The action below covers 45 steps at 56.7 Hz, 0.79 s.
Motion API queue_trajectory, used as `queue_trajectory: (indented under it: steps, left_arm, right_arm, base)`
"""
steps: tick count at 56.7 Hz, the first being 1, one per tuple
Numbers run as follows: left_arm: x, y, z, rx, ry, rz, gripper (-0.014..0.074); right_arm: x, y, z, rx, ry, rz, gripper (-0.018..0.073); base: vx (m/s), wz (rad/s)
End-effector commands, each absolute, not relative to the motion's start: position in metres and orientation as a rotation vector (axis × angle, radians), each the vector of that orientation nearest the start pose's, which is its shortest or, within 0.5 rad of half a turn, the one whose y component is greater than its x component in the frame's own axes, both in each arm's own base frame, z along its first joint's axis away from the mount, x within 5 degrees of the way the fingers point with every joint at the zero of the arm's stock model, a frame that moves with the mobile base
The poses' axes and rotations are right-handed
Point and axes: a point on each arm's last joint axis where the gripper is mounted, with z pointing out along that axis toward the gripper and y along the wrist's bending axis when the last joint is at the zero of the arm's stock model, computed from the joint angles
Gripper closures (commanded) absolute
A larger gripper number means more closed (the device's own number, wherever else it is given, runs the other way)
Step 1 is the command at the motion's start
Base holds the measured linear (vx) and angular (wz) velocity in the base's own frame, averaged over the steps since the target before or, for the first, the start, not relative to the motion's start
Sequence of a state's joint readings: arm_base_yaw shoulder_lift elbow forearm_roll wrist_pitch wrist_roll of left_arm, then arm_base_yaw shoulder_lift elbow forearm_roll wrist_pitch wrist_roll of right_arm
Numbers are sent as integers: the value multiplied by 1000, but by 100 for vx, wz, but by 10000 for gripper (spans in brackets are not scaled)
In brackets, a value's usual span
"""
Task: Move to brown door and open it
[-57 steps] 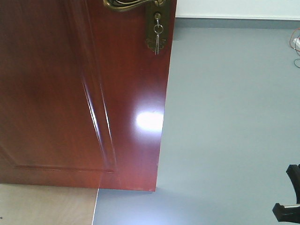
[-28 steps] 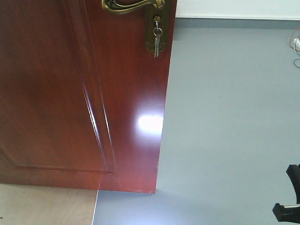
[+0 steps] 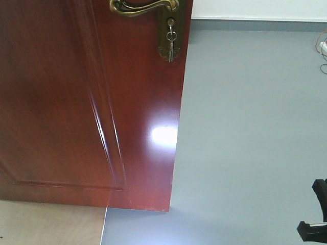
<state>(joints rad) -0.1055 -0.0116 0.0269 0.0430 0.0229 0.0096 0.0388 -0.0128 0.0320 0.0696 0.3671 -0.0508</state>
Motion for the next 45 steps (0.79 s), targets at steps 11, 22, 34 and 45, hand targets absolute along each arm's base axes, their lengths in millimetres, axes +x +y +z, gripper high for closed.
queue_trajectory:
  steps: [11,22,34,45]
  left_arm:
    - [53,-6,217,104,1409,-51,561]
    - [53,-6,217,104,1410,-51,561]
    - [53,-6,217,104,1411,-51,561]
    - [53,-6,217,104,1411,-51,561]
  right_arm:
    - [54,4,176,-43,1791,49,559]
    - [54,4,176,-43,1791,49,559]
    - [54,4,176,-43,1791,49,559]
    - [54,4,176,-43,1791,49,559]
  base:
    - [0,0]
    - [0,0]
    - [0,0]
    - [0,0]
